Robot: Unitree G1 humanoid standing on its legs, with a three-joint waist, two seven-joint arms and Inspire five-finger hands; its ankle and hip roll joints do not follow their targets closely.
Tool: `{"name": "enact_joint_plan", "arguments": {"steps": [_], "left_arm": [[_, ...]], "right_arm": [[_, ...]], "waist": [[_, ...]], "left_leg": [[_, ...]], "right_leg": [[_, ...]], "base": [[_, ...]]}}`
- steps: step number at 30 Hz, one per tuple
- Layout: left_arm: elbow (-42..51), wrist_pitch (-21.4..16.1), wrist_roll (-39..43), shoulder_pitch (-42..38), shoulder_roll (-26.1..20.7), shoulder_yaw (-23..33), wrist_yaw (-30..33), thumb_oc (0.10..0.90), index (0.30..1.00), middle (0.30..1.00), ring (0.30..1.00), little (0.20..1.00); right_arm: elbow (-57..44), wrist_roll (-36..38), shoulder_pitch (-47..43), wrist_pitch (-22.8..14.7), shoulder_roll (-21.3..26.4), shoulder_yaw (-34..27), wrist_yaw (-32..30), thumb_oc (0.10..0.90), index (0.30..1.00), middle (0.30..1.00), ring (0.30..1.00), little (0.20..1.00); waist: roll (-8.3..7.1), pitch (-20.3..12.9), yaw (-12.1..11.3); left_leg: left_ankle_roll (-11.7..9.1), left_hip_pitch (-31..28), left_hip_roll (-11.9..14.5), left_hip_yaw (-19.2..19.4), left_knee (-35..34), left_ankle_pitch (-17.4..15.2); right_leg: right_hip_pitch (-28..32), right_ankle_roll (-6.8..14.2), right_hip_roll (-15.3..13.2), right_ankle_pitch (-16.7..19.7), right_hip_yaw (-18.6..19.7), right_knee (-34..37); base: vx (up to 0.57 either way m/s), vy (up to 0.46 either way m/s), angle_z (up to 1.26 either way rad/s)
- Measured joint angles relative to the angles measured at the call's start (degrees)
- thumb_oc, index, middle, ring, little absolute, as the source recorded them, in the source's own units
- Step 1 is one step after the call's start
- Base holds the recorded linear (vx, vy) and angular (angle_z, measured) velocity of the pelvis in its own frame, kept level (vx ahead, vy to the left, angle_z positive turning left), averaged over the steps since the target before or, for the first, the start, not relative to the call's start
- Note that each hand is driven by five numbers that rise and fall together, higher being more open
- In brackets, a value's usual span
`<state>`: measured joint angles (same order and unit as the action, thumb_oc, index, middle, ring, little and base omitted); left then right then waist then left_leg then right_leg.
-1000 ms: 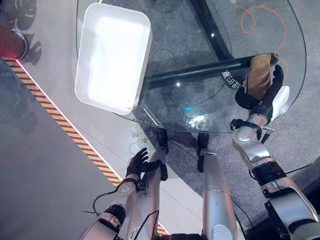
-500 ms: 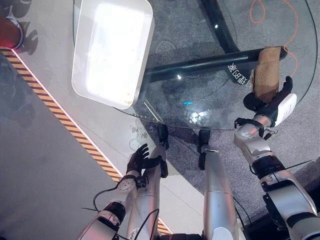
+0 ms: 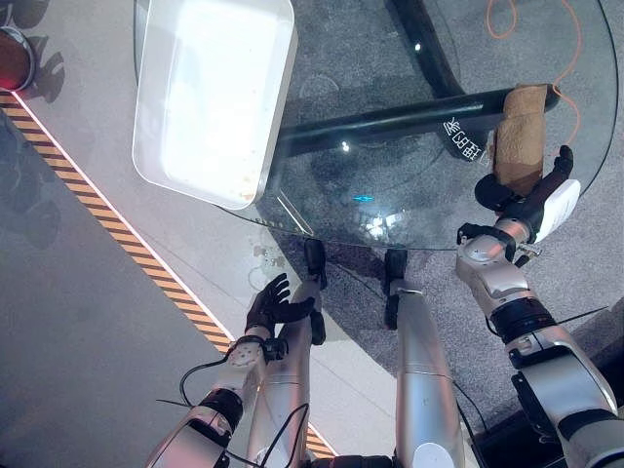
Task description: Wipe the table with a cloth and put it in the basket.
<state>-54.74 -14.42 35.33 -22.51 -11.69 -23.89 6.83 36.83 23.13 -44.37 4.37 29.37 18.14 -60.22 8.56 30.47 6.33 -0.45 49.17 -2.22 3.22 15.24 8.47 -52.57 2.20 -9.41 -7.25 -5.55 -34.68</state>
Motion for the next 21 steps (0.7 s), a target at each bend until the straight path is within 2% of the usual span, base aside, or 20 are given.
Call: {"name": "enact_joint_plan", "arguments": {"steps": [6,12,14,15,16,17,18,21], "left_arm": [[0.42,0.72,-0.01,-0.16,-0.21,0.07,0.09,0.800,0.900,0.900,0.900,0.900],[0.83,2.19,-0.05,-1.83,-0.69,0.26,0.20,0.800,0.900,0.900,0.900,0.900],[1.06,2.81,-0.10,-2.03,-0.91,0.38,0.24,0.800,0.900,0.900,0.900,0.900],[1.21,3.00,-0.12,-2.07,-1.05,0.40,0.24,0.800,0.900,0.900,0.900,0.900],[1.46,3.31,-0.15,-2.10,-1.26,0.40,0.24,0.800,0.900,0.900,0.900,0.900],[1.71,3.78,-0.31,-2.11,-1.36,0.39,0.26,0.800,0.900,0.900,0.900,0.900],[1.92,4.08,-0.41,-2.20,-1.50,0.41,0.35,0.800,0.900,0.900,0.900,0.900],[2.03,4.50,-0.51,-2.26,-2.14,0.42,0.85,0.800,0.900,0.900,0.900,0.900]], "right_arm": [[0.45,2.40,-1.48,0.74,0.53,0.26,0.81,0.800,0.900,0.900,0.900,0.900],[0.90,5.40,-2.65,2.03,3.97,0.94,5.86,0.800,0.900,0.900,0.900,0.900],[0.88,7.74,-2.83,2.03,5.03,0.92,8.00,0.800,0.900,0.900,0.900,0.900],[0.88,8.46,-2.84,2.02,5.31,0.93,8.51,0.762,0.867,0.867,0.867,0.862],[0.91,9.65,-2.84,2.02,5.78,0.93,9.52,0.608,0.735,0.735,0.735,0.708],[0.99,10.21,-2.80,2.02,6.07,0.92,10.27,0.504,0.646,0.646,0.646,0.604],[0.98,10.59,-2.66,2.02,6.58,0.93,10.65,0.100,0.300,0.300,0.300,0.200],[0.64,10.74,-2.69,1.95,7.26,0.91,11.68,0.100,0.300,0.300,0.300,0.200]], "waist": [[0.00,0.00,0.03],[-0.12,-0.05,0.00],[-0.40,-0.18,0.07],[-0.51,-0.23,0.08],[-0.78,-0.33,0.04],[-0.93,-0.40,0.06],[-0.99,-0.43,0.05],[-1.54,-0.69,0.12]], "left_leg": [[-0.01,0.90,0.07,-0.28,0.77,-0.02],[0.14,2.10,-0.01,-1.05,1.65,-0.13],[0.14,2.14,-0.04,-1.14,1.79,-0.13],[0.13,2.14,-0.04,-1.16,1.79,-0.12],[0.13,2.15,-0.05,-1.21,1.79,-0.12],[0.12,2.20,-0.05,-1.30,1.81,-0.12],[0.11,2.33,-0.05,-1.41,1.83,-0.11],[0.10,3.13,-0.05,-1.63,1.87,-0.11]], "right_leg": [[-0.44,-0.29,0.11,-0.18,-0.10,0.06],[-0.85,-0.14,0.67,-0.29,0.17,-0.03],[-0.85,-0.09,1.45,-0.32,1.47,0.00],[-0.85,-0.09,1.48,-0.32,1.51,0.00],[-0.86,-0.11,1.50,-0.31,1.54,0.00],[-0.88,-0.10,1.58,-0.31,1.55,-0.02],[-0.97,-0.10,1.60,-0.31,1.65,-0.02],[-1.84,-0.18,1.76,-0.25,2.09,-0.09]], "base": [[0.00,-0.006,0.01],[0.00,-0.025,0.04],[0.00,-0.042,0.00],[0.00,-0.031,0.01],[0.00,0.000,0.00],[0.00,-0.030,0.03],[0.00,-0.021,0.04],[0.00,0.000,0.00]]}}
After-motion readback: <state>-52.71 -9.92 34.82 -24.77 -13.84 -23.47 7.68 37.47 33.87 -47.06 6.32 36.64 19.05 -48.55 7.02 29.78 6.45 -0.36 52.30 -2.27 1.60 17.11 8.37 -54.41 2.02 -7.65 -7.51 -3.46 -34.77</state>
